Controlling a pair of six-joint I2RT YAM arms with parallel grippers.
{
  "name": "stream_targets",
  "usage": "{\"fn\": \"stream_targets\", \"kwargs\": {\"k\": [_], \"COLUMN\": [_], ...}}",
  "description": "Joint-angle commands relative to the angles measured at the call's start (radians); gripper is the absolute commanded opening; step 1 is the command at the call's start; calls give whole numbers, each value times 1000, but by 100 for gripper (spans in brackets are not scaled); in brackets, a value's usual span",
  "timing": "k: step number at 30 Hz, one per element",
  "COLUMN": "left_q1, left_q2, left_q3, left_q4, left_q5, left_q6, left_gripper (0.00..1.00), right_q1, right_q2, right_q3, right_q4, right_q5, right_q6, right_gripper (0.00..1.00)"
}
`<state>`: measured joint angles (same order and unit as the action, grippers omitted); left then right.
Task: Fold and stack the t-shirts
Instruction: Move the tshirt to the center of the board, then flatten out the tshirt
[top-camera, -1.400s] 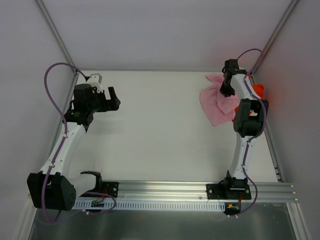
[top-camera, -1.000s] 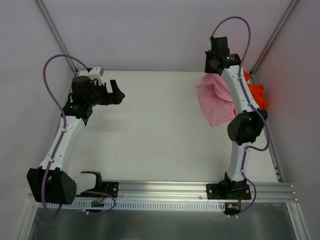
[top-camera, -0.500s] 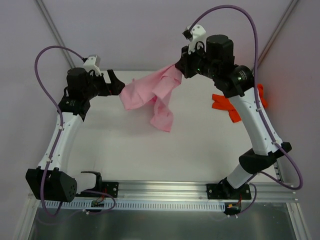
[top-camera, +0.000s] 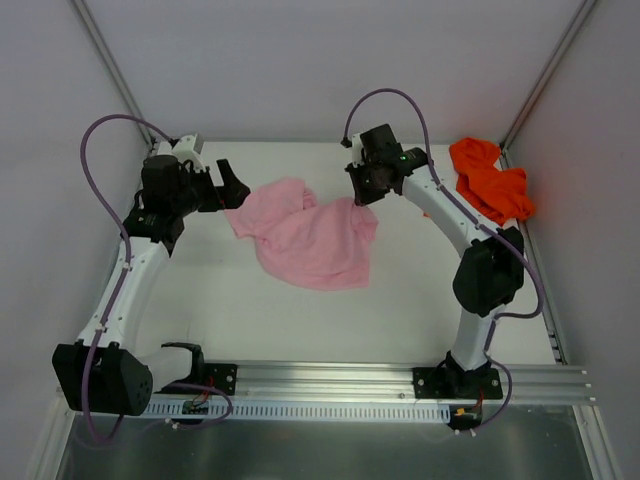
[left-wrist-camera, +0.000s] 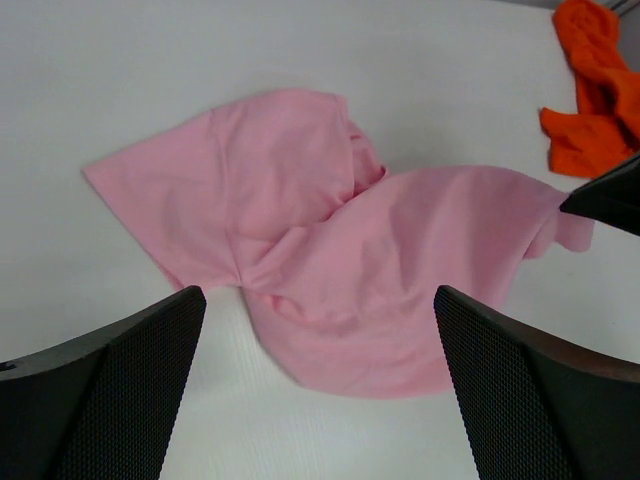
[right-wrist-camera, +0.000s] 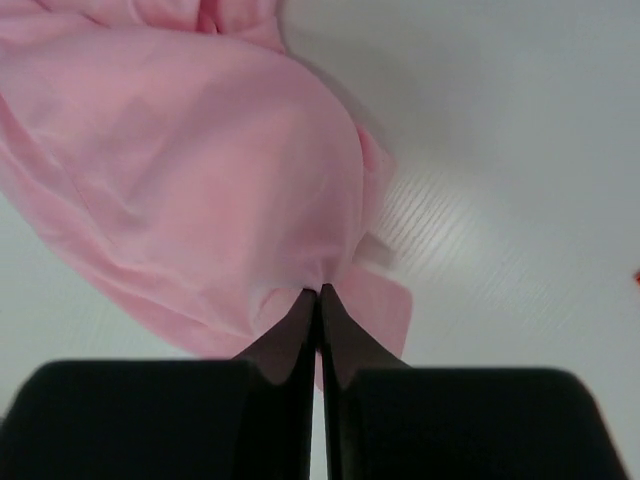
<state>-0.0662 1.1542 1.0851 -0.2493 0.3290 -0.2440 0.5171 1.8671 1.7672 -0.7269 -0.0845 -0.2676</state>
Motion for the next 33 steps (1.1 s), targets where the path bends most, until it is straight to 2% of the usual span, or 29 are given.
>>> {"fn": "stream_targets", "kwargs": {"k": [1,3,6,7,9,11,14,20,23,24,27,33], "left_q1": [-6,-6,-6,-6,-6,-6,-6,-6,-6,-6,-6,-6], "left_q2": [22,44,84,97,148,189,283,439,481,492,529,590], "left_q3": [-30,-33,-25,-22,-8,10,36,58,64,65,59,39], "left_q4": [-4,-4,7,13,15,-1,-19,15,28,25,38,93], "left_q5": [-51,-83,-102,-123,-163,-261,-321,-387,-403,-407,-407,-363], "left_q6": [-44,-60,-70,-81,-101,-159,-236,-373,-403,-422,-461,-527], "left_gripper": [99,99,99,99,99,99,99,92,89,89,85,74], "right_q1": [11,12,14,15,18,17,18,17,18,18,18,18], "right_q2": [-22,-107,-244,-272,-343,-385,-431,-398,-396,-396,-394,-390], "right_q3": [-78,-226,-356,-414,-471,-553,-629,-640,-617,-592,-522,-413], "right_q4": [-43,1,53,53,46,49,67,130,130,127,110,86], "right_q5": [-12,-73,-164,-178,-173,-138,-109,-146,-139,-138,-133,-136], "right_q6": [34,83,126,126,114,113,122,159,145,137,114,90], "right_gripper": [1,1,1,6,16,19,20,20,33,41,52,57]}}
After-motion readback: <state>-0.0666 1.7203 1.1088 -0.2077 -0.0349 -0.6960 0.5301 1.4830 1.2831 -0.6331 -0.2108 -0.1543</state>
